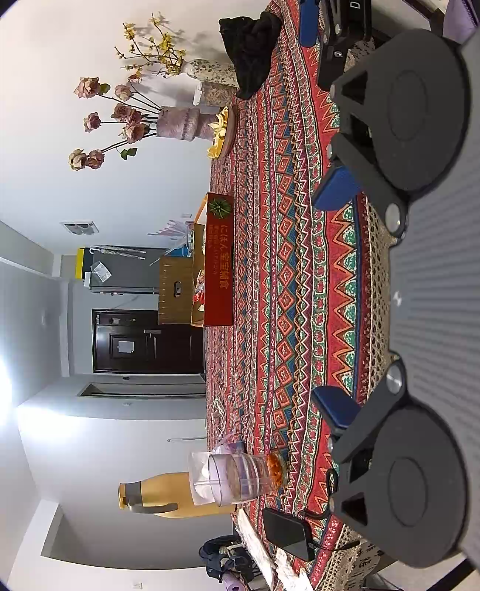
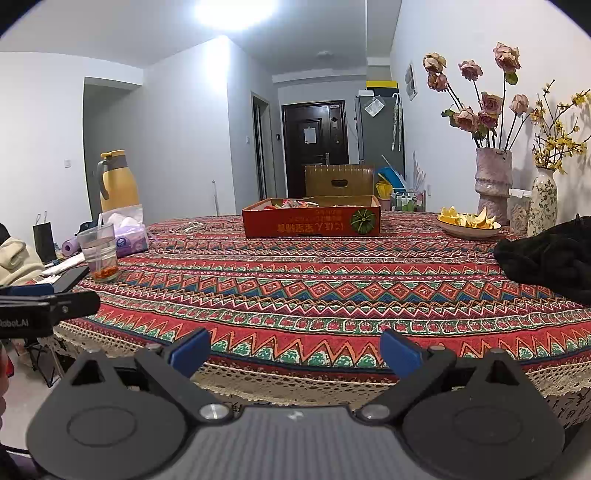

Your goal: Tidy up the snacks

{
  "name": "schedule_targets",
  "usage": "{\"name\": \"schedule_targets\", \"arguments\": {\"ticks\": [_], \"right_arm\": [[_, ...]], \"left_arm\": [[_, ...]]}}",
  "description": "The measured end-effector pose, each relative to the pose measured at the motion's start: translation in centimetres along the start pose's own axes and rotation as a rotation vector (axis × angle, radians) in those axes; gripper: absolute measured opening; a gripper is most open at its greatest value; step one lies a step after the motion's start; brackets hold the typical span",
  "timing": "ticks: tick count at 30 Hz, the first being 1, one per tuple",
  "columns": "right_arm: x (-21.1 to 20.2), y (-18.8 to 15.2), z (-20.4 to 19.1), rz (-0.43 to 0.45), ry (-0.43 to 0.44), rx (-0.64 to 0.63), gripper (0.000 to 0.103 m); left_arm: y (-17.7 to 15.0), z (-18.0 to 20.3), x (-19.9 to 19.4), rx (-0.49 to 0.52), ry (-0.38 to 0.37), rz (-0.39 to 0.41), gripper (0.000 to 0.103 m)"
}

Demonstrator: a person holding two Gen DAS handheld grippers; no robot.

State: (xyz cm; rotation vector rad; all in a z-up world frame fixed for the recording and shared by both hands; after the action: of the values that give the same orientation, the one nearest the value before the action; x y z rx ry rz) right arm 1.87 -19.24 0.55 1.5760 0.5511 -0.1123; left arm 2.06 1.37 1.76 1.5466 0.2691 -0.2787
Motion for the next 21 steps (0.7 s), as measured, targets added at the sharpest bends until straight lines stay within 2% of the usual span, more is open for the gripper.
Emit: {"name": "schedule_targets", "arguments": {"ticks": [21], "right_arm": [[0.11,0.02,0.08,-0.001,0.010,0.004,0.098]], "left_arm": [[0.13,0.06,-0.05,0.006,0.003,0.008,0.103]]}}
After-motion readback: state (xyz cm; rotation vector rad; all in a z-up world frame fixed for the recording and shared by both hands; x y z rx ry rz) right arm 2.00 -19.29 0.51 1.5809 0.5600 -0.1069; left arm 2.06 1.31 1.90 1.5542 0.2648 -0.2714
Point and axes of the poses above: each gripper's, at about its wrist camera, not at the fingertips, and x roughly the way its jaws point, z to its right, y to its top, the point moved 2 cm from there along x, roughly the way its jaws point, and after that the axes turned 1 degree about y, right-handed, at the moved point
